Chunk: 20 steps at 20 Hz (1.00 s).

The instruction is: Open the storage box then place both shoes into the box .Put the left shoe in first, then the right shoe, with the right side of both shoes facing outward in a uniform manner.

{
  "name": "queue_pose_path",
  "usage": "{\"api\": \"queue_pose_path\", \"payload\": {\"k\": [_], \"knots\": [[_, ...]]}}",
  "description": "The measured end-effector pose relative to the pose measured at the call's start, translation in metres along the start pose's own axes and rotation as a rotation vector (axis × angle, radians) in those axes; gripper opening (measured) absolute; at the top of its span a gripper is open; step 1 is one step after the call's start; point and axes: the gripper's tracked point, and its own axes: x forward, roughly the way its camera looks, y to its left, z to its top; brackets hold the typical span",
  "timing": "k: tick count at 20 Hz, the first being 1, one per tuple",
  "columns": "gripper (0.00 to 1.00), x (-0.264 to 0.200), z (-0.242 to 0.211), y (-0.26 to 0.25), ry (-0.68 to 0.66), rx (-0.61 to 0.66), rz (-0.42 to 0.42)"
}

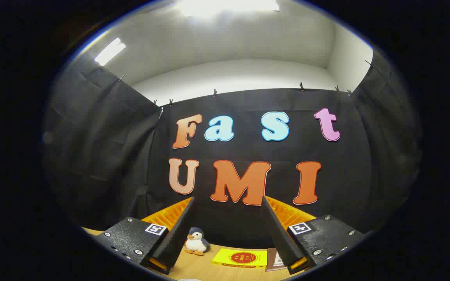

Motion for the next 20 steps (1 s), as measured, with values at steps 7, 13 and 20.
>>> {"api": "queue_pose_path", "payload": {"k": [7, 13, 20], "knots": [[0.98, -0.0036, 0.0015, -0.0036, -0.008, -0.031, -0.017], [0.98, -0.0081, 0.0055, -0.0017, -0.039, -0.012, -0.004], [0.97, -0.0063, -0.0007, -0.0006, -0.055, 0.012, -0.022]]}}
